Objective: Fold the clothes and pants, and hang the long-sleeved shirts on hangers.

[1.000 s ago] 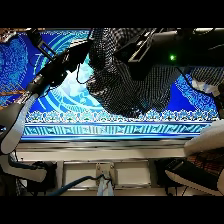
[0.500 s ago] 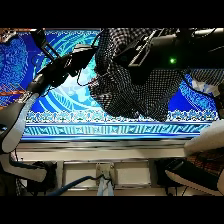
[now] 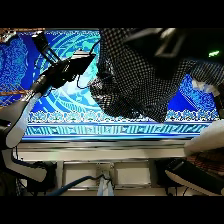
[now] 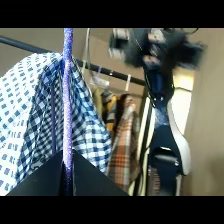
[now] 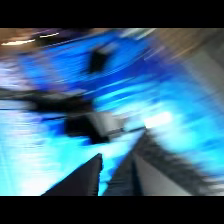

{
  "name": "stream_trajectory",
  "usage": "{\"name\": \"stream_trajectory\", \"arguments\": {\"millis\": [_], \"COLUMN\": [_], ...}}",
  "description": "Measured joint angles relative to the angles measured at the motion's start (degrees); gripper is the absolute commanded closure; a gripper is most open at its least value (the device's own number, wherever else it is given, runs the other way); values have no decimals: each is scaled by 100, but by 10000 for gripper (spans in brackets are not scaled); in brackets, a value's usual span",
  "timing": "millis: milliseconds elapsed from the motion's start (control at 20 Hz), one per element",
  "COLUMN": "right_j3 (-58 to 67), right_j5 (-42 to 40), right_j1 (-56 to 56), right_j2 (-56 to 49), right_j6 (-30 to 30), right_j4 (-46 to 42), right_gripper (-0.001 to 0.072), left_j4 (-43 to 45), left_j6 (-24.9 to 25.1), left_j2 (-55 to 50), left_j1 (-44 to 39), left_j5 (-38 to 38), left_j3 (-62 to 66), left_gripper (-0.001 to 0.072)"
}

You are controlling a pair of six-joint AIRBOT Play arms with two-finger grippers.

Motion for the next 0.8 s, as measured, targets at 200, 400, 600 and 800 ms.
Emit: {"name": "stream_trajectory", "arguments": {"millis": [200,400,600,800], "right_j3": [50,-503,-1281,-1766], "right_j5": [-181,603,918,892], "right_j1": [0,0,-2,-273], "right_j2": [352,511,560,505], "right_j6": [-1421,-1725,-1692,-1655], "right_j4": [-1377,-1996,-2221,-2120], "right_gripper": [214,211,211,211], "left_j4": [551,1012,1161,1209], "left_j6": [-208,-310,-356,-376], "left_j2": [-15,-20,-20,-20], "left_j1": [-37,-94,-109,-114], "left_j5": [-146,-195,-210,-210], "left_j3": [0,2,2,2], "left_gripper": [694,694,694,694]}}
